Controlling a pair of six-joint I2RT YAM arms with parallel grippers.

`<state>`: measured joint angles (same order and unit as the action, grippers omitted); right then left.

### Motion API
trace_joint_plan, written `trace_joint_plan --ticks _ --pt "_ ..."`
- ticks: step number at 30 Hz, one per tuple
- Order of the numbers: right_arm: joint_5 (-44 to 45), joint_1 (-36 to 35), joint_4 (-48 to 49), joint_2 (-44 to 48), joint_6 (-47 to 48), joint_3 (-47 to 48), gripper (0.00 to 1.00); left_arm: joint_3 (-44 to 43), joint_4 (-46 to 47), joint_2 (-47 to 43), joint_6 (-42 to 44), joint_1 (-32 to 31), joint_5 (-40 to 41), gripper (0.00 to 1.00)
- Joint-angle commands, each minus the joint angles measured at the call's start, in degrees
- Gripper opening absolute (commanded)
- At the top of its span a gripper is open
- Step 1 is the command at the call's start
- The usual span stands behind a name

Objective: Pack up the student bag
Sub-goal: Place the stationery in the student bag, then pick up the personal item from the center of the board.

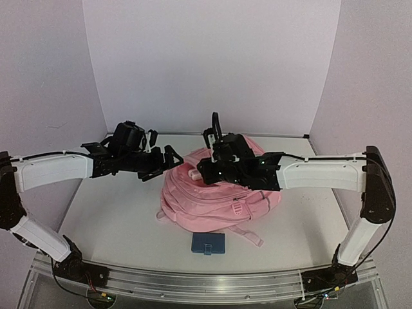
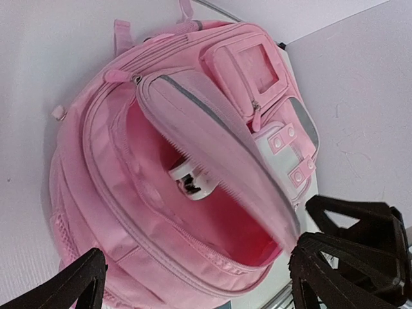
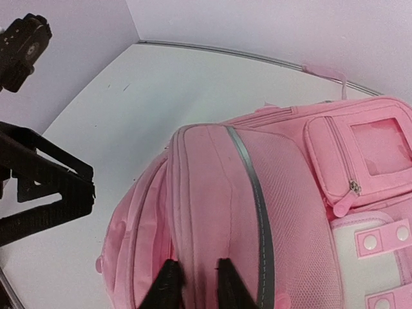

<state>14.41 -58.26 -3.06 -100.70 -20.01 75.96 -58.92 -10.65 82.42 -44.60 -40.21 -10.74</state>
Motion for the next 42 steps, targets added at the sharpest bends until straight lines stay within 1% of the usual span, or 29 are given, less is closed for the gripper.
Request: trace_joint_plan --ticks 1,2,4,6,10,13,15,18,23,27,30,33,36,42 --pt "-7.5 0.6 4.88 2.77 6.13 1.61 0.5 3.16 -6.8 -4.18 -1.73 0.08 0.54 1.0" --pt "-9.82 0.35 4.77 4.1 8.02 0.65 0.57 4.01 -6.87 -4.44 -2.81 0.09 -0.67 1.0" --pt "-12.68 -0.82 3.72 7.01 11.51 -2.17 0.66 5.88 -5.39 -4.76 -5.5 0.13 -3.55 1.0" --pt "-14.81 -2.51 1.99 10.72 13.44 -5.48 0.7 8.58 -2.0 -4.8 -8.1 0.12 -6.15 1.0" --pt "-16.72 -6.44 -1.55 17.85 14.93 -13.32 0.73 13.7 6.48 -4.21 -13.01 0.13 -10.32 1.0" --pt "-13.07 -10.33 -5.25 21.11 15.08 -17.44 0.73 15.07 9.11 -3.13 -14.8 0.13 -10.78 1.0" --pt "-10.31 -12.59 -7.48 21.24 14.3 -18.93 0.72 15.38 9.31 -2.73 -15.37 0.12 -9.96 1.0" --pt "-9.18 -15.51 -9.05 18.83 12.87 -20.18 0.7 16.02 10.01 -2.74 -15.82 0.19 -8.12 1.0" --pt "-6.43 -19.67 -12.33 9.09 12.93 -17.49 0.67 16.46 9.63 -3.18 -16.15 0.14 -6.56 1.0" --pt "-6.07 -20.5 -14.31 2.56 13.52 -14.57 0.63 18.02 9.73 -4.79 -16.32 0.19 -5.87 1.0" --pt "-5.95 -20.75 -14.7 -0.88 14.08 -13.25 0.63 19.04 9.17 -6.76 -16.31 0.54 -5.47 1.0" --pt "-5.79 -20.75 -15.04 -3.62 14.43 -12.55 0.62 19.97 8.94 -8.5 -16.35 0.98 -5.35 1.0" --pt "-3.83 -20.75 -15.21 -6.04 14.2 -11.95 0.6 20.61 8.62 -9.84 -16.43 1.31 -5.19 1.0" --pt "0.17 -20.75 -15.32 -9.42 13.12 -11.2 0.52 20.57 7.75 -10.9 -16.09 1.92 -5.82 1.0"
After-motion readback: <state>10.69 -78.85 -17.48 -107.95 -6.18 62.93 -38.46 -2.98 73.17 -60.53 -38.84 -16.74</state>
